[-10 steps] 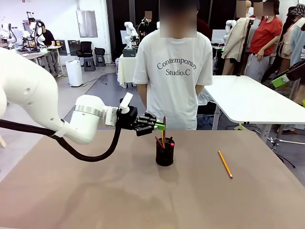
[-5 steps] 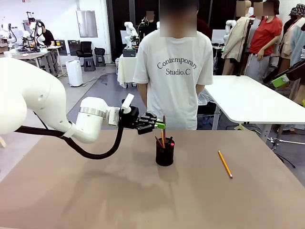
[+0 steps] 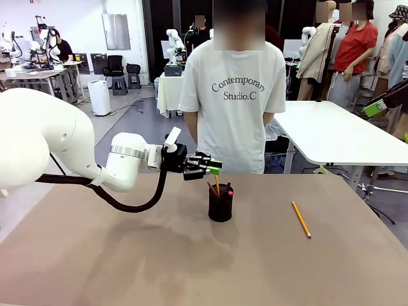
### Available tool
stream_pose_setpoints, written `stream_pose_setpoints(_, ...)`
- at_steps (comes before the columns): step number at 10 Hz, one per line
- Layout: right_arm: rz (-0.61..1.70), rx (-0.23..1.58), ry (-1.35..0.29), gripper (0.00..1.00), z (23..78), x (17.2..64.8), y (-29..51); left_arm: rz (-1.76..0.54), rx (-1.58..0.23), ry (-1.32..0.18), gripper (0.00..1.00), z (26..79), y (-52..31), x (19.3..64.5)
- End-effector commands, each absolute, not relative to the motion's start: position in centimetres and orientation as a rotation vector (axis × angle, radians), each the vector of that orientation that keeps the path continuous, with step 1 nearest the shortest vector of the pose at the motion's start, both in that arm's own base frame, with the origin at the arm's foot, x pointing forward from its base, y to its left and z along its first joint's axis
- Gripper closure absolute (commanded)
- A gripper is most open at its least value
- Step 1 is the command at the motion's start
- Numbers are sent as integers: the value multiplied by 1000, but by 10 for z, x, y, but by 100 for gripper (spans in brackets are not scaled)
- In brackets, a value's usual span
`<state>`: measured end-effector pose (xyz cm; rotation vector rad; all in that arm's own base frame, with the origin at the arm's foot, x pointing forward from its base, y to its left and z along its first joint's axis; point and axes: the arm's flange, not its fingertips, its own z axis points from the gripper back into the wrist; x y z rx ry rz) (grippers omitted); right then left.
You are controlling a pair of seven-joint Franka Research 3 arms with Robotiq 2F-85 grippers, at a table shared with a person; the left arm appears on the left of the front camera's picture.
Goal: Place the pens into the pen holder.
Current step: Pick up a writing instrument from the table and place it into the Pen holder.
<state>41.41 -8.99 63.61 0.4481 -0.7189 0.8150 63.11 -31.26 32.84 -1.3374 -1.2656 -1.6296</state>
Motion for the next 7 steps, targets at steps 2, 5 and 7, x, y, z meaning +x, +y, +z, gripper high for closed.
stream_pose_setpoints(2, 818, 449, -722, 0, 637, 414, -90, -1641, -1344, -1253, 0, 336, -309, 632)
stream_pose_setpoints(5, 818, 449, -722, 0, 637, 414, -90, -1666, -1329, -1231, 0, 340, -305, 626)
stream_pose_setpoints(7, 818, 449, -722, 0, 637, 414, -90, -1681, -1313, -1224, 0, 344, -303, 623)
